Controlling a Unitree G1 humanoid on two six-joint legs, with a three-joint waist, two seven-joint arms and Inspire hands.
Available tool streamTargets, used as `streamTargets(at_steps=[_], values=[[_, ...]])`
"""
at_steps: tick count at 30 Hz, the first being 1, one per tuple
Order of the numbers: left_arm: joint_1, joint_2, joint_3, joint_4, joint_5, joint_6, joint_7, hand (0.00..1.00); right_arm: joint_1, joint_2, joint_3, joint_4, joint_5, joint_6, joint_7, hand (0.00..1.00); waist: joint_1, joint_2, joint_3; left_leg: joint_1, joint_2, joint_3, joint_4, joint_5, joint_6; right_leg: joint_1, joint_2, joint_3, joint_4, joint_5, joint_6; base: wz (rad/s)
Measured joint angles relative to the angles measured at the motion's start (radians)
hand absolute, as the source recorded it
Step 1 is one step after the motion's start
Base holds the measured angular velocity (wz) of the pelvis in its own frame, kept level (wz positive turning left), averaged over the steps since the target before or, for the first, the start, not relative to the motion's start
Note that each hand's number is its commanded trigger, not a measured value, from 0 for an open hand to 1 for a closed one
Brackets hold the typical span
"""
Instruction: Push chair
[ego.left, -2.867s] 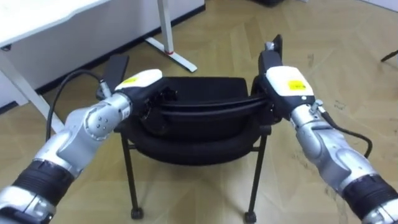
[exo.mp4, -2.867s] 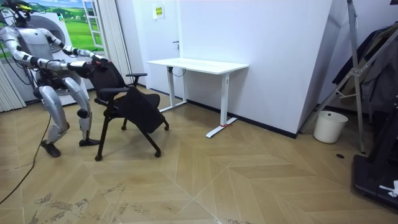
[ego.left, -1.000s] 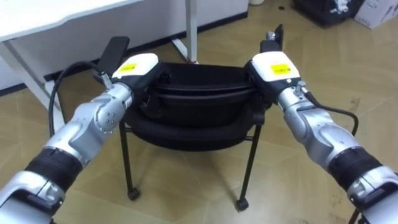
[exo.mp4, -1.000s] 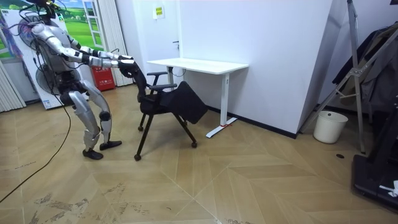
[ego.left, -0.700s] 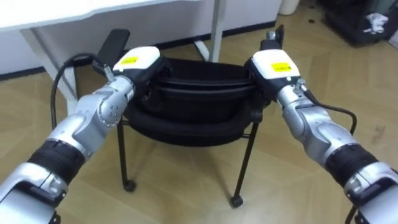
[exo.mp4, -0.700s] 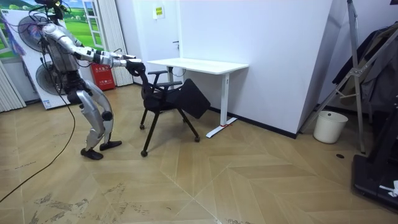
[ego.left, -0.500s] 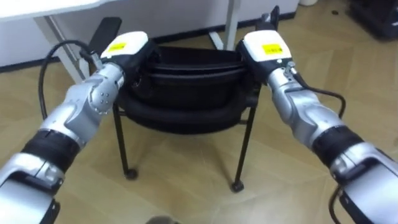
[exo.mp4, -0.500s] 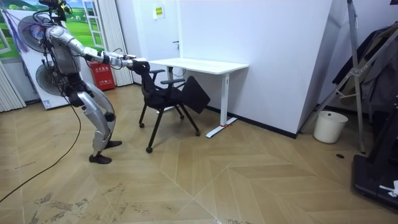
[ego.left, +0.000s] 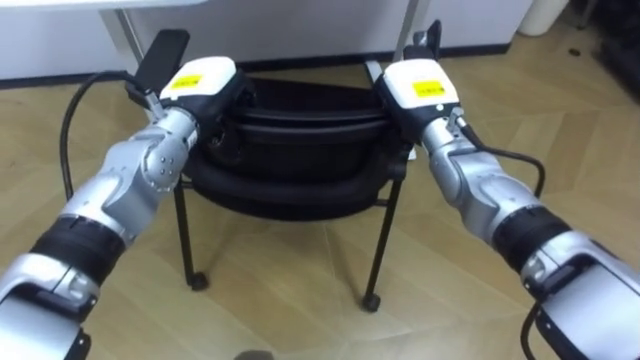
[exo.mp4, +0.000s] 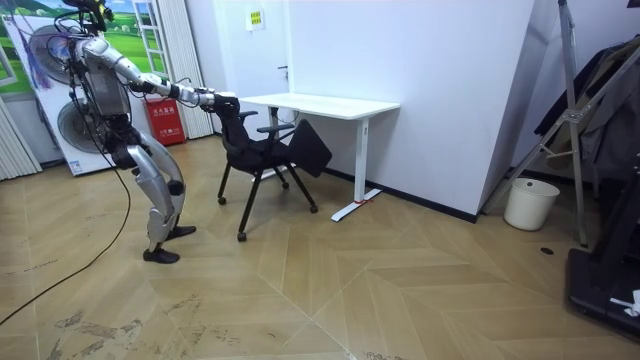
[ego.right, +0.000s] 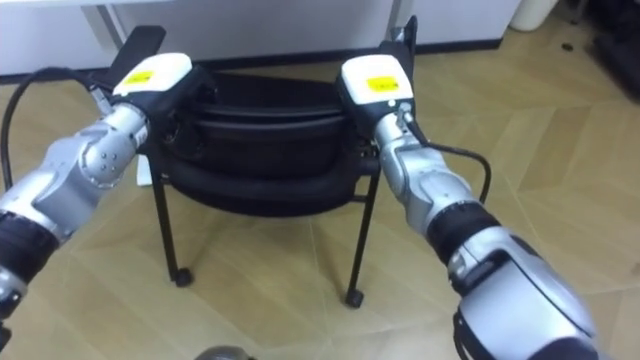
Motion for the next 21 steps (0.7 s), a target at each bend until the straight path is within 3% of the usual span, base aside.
streamTargets(at_steps=[3, 7, 12, 17, 18, 19, 20, 21], values=[[0.009, -0.001, -0.002, -0.003, -0.003, 0.001, 0.013, 1.00, 0.001, 0.001, -0.001, -0.001, -0.022, -0.013, 0.023, 1.00, -0.025, 0.010, -0.0037, 0.002, 0.003, -0.003, 0.018, 0.001, 0.001, 0.016, 0.008, 0.000, -0.007, -0.004, 0.002, 0.17], [0.044, -0.006, -0.010, -0.011, -0.010, 0.008, 0.036, 1.00, 0.012, -0.003, -0.001, 0.003, -0.036, -0.031, 0.034, 1.00, -0.048, 0.025, -0.0028, 0.018, 0.001, -0.005, 0.049, 0.002, 0.001, 0.051, 0.010, 0.005, -0.008, -0.016, 0.009, 0.08], [0.082, -0.015, -0.017, -0.025, -0.010, 0.014, 0.054, 1.00, 0.034, -0.007, 0.002, 0.003, -0.045, -0.044, 0.044, 1.00, -0.048, 0.029, -0.0064, 0.043, 0.002, 0.004, 0.069, 0.003, 0.002, 0.075, 0.020, 0.047, -0.013, -0.030, 0.014, -0.05], [0.096, -0.017, -0.012, -0.039, -0.009, 0.027, 0.057, 1.00, 0.040, -0.007, 0.001, -0.005, -0.049, -0.043, 0.044, 1.00, -0.050, 0.034, -0.0095, 0.028, -0.007, -0.005, 0.096, 0.013, 0.004, 0.078, 0.030, 0.085, -0.013, -0.022, 0.002, -0.04], [0.097, -0.024, -0.007, -0.038, 0.000, 0.025, 0.058, 1.00, 0.045, -0.014, 0.000, -0.008, -0.049, -0.047, 0.044, 1.00, -0.050, 0.027, -0.0099, 0.005, -0.049, -0.027, 0.073, 0.010, 0.001, 0.078, 0.031, 0.122, -0.013, -0.021, 0.000, 0.32], [0.095, -0.041, -0.008, -0.039, 0.004, 0.026, 0.058, 1.00, 0.056, -0.041, -0.001, -0.028, -0.048, -0.058, 0.054, 1.00, -0.059, 0.025, -0.0122, -0.011, -0.094, -0.032, -0.030, 0.025, -0.002, 0.073, 0.031, 0.155, -0.016, -0.020, 0.005, 0.24], [0.095, -0.047, -0.011, -0.041, 0.005, 0.027, 0.058, 1.00, 0.063, -0.055, -0.003, -0.037, -0.047, -0.065, 0.055, 1.00, -0.059, 0.025, -0.0134, -0.015, -0.106, -0.032, -0.079, 0.060, 0.011, 0.069, 0.031, 0.172, -0.016, -0.021, 0.010, -0.34], [0.109, -0.050, -0.014, -0.055, 0.005, 0.030, 0.053, 1.00, 0.075, -0.060, -0.003, -0.037, -0.047, -0.073, 0.053, 1.00, -0.029, 0.032, -0.0212, -0.005, -0.112, -0.026, -0.111, 0.137, 0.046, 0.064, 0.038, 0.209, -0.021, -0.020, 0.020, -0.62]])
